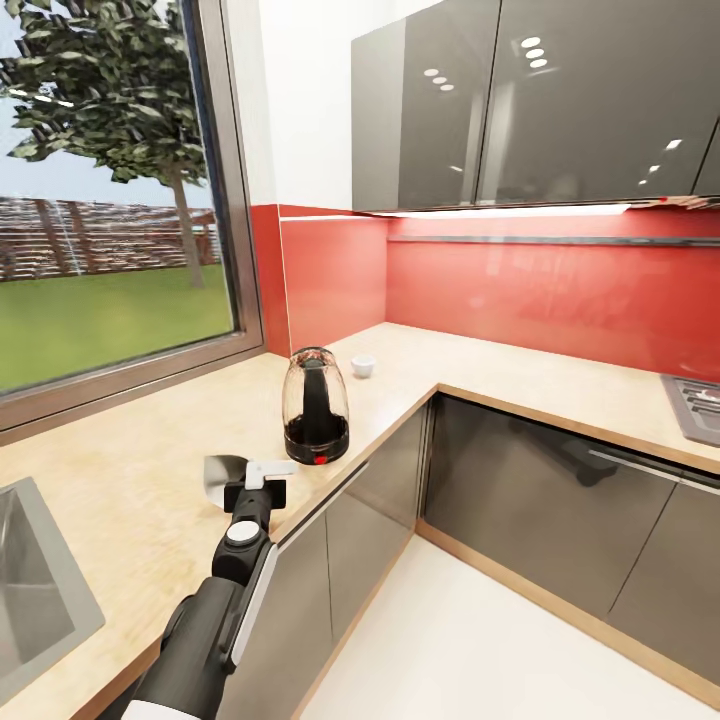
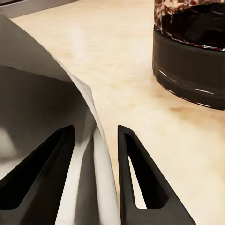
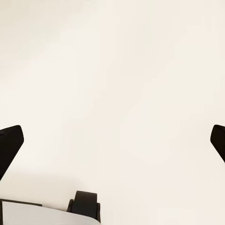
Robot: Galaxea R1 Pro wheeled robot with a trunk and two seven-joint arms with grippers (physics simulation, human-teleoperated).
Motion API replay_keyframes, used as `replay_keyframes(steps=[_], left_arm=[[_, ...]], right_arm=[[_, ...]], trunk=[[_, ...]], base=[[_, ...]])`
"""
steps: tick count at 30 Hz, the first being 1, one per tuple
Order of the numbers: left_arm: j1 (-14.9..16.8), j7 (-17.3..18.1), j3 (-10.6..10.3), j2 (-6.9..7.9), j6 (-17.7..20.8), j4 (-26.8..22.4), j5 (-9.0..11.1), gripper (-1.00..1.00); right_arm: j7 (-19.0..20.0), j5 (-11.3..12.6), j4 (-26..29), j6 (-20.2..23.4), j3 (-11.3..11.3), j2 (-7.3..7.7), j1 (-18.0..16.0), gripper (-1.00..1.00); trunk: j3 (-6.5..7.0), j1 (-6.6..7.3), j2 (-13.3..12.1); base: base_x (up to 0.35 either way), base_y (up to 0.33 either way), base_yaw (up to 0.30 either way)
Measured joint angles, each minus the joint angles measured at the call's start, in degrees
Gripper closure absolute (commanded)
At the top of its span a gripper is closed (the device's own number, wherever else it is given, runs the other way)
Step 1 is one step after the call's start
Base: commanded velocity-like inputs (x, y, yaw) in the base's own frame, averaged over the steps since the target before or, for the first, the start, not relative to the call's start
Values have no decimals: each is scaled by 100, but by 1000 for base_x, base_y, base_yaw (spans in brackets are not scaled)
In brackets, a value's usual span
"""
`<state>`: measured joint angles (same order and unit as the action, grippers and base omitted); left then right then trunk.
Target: Set up a coffee station on the kitchen countertop: keep the coffee maker on the countertop, move the bottle of coffee from the kitchen shelf to the counter next to the coffee maker, place a paper coffee filter on top of the coffee maker, put the saucer next to the coffee maker with the coffee cup on the saucer, and place the electric kettle next to the coffee maker.
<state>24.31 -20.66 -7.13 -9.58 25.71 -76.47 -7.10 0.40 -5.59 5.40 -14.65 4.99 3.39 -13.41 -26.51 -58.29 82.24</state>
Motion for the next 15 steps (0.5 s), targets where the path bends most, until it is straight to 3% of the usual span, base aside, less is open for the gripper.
replay_keyframes(steps=[15], left_arm=[[0, -5, 0, 0, 1, -31, 0, 100]], right_arm=[[-1, 0, 0, -5, 0, 1, 0, -100]], trunk=[[0, 0, 0]], base=[[0, 0, 0]])
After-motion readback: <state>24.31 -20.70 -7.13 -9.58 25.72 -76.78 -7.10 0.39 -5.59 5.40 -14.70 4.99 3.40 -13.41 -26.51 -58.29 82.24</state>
